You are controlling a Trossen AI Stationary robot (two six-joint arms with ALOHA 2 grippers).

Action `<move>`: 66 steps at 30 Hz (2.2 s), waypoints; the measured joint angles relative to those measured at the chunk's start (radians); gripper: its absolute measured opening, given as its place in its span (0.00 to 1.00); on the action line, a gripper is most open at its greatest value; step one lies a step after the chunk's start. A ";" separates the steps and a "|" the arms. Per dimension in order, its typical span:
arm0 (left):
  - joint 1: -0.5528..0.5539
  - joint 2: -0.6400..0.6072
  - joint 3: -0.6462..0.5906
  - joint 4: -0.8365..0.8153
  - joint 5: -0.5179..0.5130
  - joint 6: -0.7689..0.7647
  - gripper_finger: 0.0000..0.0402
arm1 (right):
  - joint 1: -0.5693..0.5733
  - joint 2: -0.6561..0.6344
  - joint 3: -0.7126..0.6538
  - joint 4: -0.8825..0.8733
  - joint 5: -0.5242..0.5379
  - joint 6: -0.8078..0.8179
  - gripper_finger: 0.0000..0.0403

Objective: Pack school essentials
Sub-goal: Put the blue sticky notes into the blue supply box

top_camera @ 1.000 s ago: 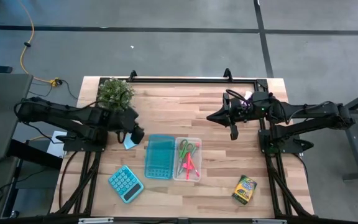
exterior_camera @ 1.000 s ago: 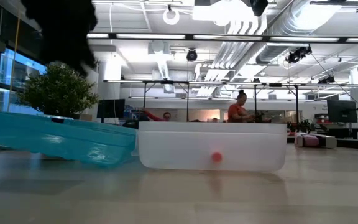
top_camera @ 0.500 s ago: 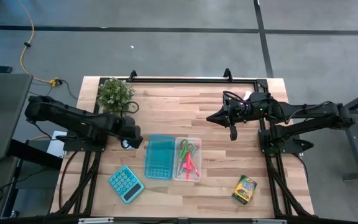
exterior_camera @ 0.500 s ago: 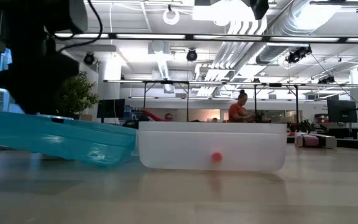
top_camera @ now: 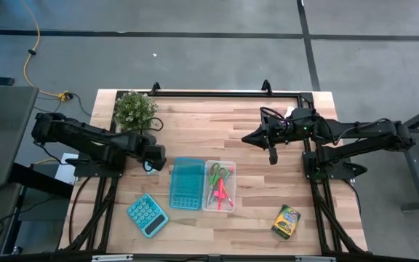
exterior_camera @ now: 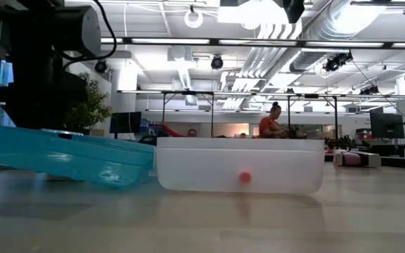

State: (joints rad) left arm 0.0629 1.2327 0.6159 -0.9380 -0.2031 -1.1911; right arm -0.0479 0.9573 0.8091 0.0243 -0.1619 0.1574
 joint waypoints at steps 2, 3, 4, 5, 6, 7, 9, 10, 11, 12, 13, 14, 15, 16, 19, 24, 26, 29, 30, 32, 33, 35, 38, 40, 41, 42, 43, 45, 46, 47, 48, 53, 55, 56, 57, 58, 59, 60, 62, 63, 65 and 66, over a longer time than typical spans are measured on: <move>0.037 0.000 0.000 -0.003 0.031 0.045 0.50 | 0.000 0.000 0.000 -0.006 0.000 0.001 0.00; 0.056 0.000 0.000 0.003 0.039 0.067 0.50 | 0.000 0.000 0.000 -0.008 0.000 0.001 0.00; 0.074 0.000 0.000 0.009 0.042 0.088 0.50 | 0.000 0.003 0.000 -0.008 0.000 0.000 0.00; 0.093 0.000 0.000 0.019 0.042 0.109 0.50 | 0.000 0.005 0.000 -0.007 0.000 0.000 0.00; 0.110 0.000 0.000 0.029 0.046 0.129 0.50 | 0.000 0.006 0.000 -0.010 0.000 0.001 0.00; 0.128 0.000 0.000 0.036 0.057 0.152 0.50 | 0.000 0.008 0.000 -0.009 0.000 0.002 0.00; 0.158 0.010 0.000 0.053 0.088 0.195 0.50 | 0.000 0.012 0.000 -0.009 0.000 0.002 0.00; 0.171 0.018 0.000 0.058 0.104 0.213 0.50 | 0.000 0.013 0.000 -0.014 0.000 0.002 0.00; 0.185 0.026 0.000 0.055 0.110 0.233 0.50 | 0.000 0.012 0.000 -0.014 0.000 0.002 0.00; 0.197 0.036 0.000 0.055 0.120 0.251 0.50 | 0.000 0.012 0.000 -0.014 0.000 0.002 0.00; 0.208 0.043 0.000 0.055 0.127 0.268 0.50 | 0.000 0.012 0.000 -0.016 0.000 0.002 0.00; 0.217 0.053 0.000 0.059 0.134 0.285 0.50 | 0.000 0.012 0.000 -0.021 0.000 0.002 0.00; 0.225 0.064 0.000 0.067 0.145 0.299 0.50 | 0.000 0.012 0.000 -0.022 0.000 0.002 0.00; 0.232 0.073 0.000 0.073 0.156 0.311 0.50 | 0.000 0.012 0.000 -0.021 0.000 0.002 0.00; 0.252 0.101 0.000 0.078 0.177 0.350 0.50 | 0.000 0.012 0.000 -0.023 -0.001 0.000 0.00; 0.275 0.145 0.000 0.101 0.229 0.399 0.50 | 0.000 0.012 0.000 -0.025 -0.001 0.002 0.00; 0.278 0.156 0.000 0.127 0.253 0.417 0.50 | 0.000 0.012 0.000 -0.028 -0.001 0.002 0.00; 0.278 0.167 0.001 0.169 0.284 0.436 0.50 | 0.000 0.012 0.000 -0.028 -0.001 0.002 0.00; 0.278 0.169 0.001 0.180 0.287 0.436 0.50 | 0.000 0.012 0.000 -0.029 -0.001 0.003 0.00; 0.278 0.169 0.001 0.193 0.288 0.436 0.50 | 0.000 0.012 0.000 -0.029 -0.001 0.003 0.00; 0.277 0.169 0.001 0.196 0.288 0.436 0.50 | 0.000 0.012 0.000 -0.029 -0.001 0.003 0.00; 0.277 0.169 0.001 0.196 0.288 0.437 0.50 | 0.000 0.012 0.000 -0.029 -0.001 0.002 0.00; 0.276 0.169 0.001 0.197 0.288 0.452 0.47 | 0.000 0.012 0.000 -0.029 -0.001 0.001 0.00; 0.273 0.169 0.001 0.198 0.286 0.463 0.43 | 0.000 0.012 0.000 -0.032 -0.001 0.001 0.00; 0.269 0.170 0.001 0.198 0.285 0.470 0.40 | 0.000 0.012 0.000 -0.034 -0.002 0.001 0.00; 0.266 0.169 0.002 0.198 0.284 0.477 0.37 | 0.000 0.012 0.000 -0.036 -0.002 0.002 0.00; 0.262 0.169 0.002 0.198 0.282 0.488 0.33 | 0.000 0.012 0.000 -0.036 -0.002 0.002 0.00; 0.257 0.169 0.002 0.197 0.279 0.512 0.25 | 0.000 0.012 0.000 -0.037 -0.005 0.003 0.00; 0.255 0.169 0.002 0.195 0.277 0.522 0.22 | 0.000 0.012 0.000 -0.038 -0.005 0.003 0.00; 0.255 0.169 0.002 0.194 0.275 0.529 0.18 | 0.000 0.012 0.000 -0.038 -0.005 0.003 0.00; 0.255 0.169 0.003 0.194 0.273 0.531 0.15 | 0.000 0.012 0.000 -0.038 -0.005 0.003 0.00; 0.254 0.168 0.004 0.198 0.262 0.533 0.02 | 0.000 0.012 0.000 -0.038 -0.004 0.003 0.00; 0.254 0.168 0.004 0.198 0.258 0.539 0.01 | 0.000 0.012 0.000 -0.038 -0.004 0.013 0.00; 0.254 0.168 0.004 0.198 0.257 0.541 0.01 | 0.000 0.012 0.000 -0.038 -0.004 0.022 0.00; 0.254 0.168 0.004 0.198 0.254 0.541 0.01 | 0.000 0.012 0.000 -0.039 -0.004 0.025 0.00; 0.254 0.168 0.004 0.199 0.253 0.541 0.01 | 0.000 0.012 0.000 -0.040 -0.004 0.026 0.00; 0.254 0.167 0.003 0.200 0.253 0.548 0.00 | 0.000 0.012 0.000 -0.042 -0.004 0.026 0.00; 0.254 0.162 0.002 0.201 0.249 0.555 0.00 | 0.000 0.012 0.000 -0.043 -0.004 0.026 0.00; 0.254 0.151 0.000 0.200 0.234 0.566 0.00 | 0.000 0.012 0.000 -0.043 -0.004 0.026 0.00; 0.255 0.144 0.000 0.200 0.230 0.567 0.00 | 0.000 0.012 0.000 -0.043 -0.004 0.026 0.00; 0.256 0.123 0.000 0.201 0.230 0.567 0.00 | 0.000 0.012 0.000 -0.043 -0.003 0.026 0.00; 0.256 0.108 -0.001 0.200 0.232 0.567 0.00 | 0.000 0.012 0.000 -0.043 -0.003 0.025 0.00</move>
State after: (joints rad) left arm 0.3187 1.3407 0.6153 -0.7381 0.0288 -0.6243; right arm -0.0483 0.9695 0.8093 -0.0189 -0.1650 0.1826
